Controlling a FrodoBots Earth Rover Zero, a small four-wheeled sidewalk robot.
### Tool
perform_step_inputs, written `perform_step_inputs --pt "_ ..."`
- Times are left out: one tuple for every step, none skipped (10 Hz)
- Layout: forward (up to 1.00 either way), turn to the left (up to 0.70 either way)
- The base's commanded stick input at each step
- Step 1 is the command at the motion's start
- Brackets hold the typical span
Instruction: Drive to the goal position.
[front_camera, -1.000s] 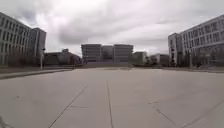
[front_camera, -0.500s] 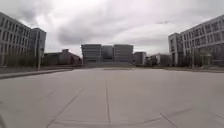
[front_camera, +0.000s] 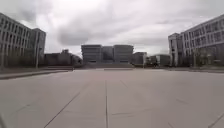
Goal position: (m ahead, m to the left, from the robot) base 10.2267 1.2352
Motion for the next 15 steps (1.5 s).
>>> perform_step_inputs --pt "1.00 0.00" --pt "1.00 0.00" --pt "1.00 0.00" --pt "1.00 0.03" --pt "1.00 0.03" --pt "1.00 0.04" --pt "1.00 0.04" --pt "1.00 0.02" --pt "1.00 0.00" --pt "1.00 0.02" --pt "1.00 0.03" --pt "1.00 0.03" --pt "1.00 0.03" --pt "1.00 0.03" --pt "1.00 0.03"
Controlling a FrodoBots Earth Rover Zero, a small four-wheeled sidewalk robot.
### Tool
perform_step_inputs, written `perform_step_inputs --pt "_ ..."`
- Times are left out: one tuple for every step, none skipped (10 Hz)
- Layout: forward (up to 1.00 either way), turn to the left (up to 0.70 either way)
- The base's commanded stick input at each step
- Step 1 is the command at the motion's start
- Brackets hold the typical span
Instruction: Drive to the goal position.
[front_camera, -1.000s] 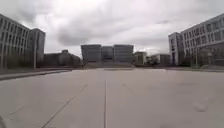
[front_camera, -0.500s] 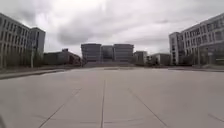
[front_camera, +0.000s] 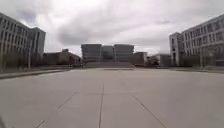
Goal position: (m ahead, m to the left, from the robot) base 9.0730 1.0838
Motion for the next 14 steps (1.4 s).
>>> perform_step_inputs --pt "1.00 0.03" --pt "1.00 0.02" --pt "1.00 0.03" --pt "1.00 0.03" --pt "1.00 0.03" --pt "1.00 0.03" --pt "1.00 0.03" --pt "1.00 0.03" --pt "1.00 0.03" --pt "1.00 0.03" --pt "1.00 0.03" --pt "1.00 0.03" --pt "1.00 0.03" --pt "1.00 0.02"
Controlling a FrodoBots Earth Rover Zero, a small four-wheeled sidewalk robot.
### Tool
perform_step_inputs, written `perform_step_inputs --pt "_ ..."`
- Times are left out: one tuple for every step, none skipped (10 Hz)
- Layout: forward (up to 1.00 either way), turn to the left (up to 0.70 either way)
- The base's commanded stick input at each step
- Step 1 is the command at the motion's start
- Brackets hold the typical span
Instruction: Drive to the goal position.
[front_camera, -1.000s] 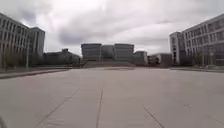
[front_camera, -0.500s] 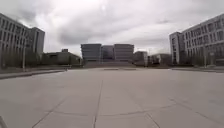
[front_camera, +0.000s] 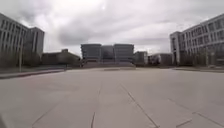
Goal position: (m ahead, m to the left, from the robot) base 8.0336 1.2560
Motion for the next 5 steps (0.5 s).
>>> perform_step_inputs --pt "1.00 0.03" --pt "1.00 0.03" --pt "1.00 0.02" --pt "1.00 0.02" --pt "1.00 0.03"
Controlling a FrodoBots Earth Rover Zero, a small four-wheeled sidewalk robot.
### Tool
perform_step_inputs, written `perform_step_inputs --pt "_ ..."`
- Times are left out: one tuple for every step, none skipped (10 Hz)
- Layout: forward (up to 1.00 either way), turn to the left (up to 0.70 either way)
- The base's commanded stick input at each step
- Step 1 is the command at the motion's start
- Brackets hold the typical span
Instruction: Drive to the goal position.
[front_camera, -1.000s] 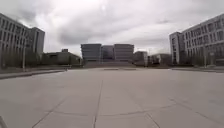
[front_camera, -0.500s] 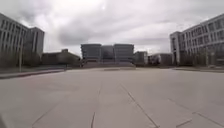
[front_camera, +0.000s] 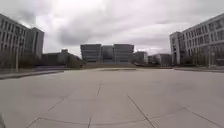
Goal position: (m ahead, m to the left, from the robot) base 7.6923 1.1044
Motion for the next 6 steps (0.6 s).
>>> perform_step_inputs --pt "1.00 0.03" --pt "1.00 0.03" --pt "1.00 0.03" --pt "1.00 0.03" --pt "1.00 0.03" --pt "1.00 0.03"
